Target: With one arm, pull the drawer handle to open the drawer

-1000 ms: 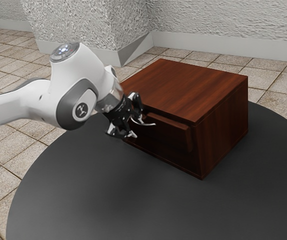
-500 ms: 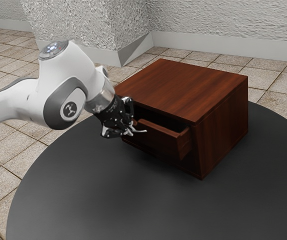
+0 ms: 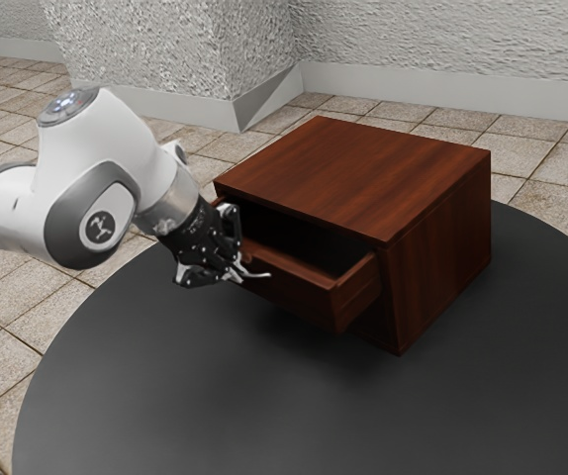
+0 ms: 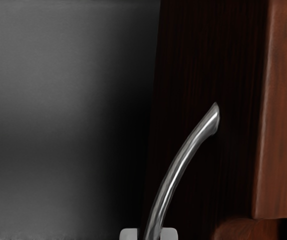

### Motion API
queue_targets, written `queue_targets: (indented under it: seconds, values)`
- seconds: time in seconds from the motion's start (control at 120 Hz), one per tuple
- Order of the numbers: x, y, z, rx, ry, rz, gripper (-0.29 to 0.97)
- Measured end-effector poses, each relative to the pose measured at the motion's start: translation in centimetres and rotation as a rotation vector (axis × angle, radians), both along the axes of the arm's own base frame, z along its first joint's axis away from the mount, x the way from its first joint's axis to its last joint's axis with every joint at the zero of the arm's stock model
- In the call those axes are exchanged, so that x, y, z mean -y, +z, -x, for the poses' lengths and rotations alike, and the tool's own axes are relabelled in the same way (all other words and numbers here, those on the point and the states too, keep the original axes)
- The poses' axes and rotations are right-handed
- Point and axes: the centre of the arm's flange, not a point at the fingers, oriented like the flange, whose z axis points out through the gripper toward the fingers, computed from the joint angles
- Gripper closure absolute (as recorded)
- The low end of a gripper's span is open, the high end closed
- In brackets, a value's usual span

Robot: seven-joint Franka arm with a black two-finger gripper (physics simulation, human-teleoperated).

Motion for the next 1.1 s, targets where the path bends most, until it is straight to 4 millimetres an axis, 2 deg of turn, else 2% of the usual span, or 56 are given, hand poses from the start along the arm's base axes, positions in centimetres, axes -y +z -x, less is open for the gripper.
queue_targets:
  seconds: [1.1]
  values:
    - [-1.9, 0.2, 7.3, -0.034, 0.019, 0.044, 0.78]
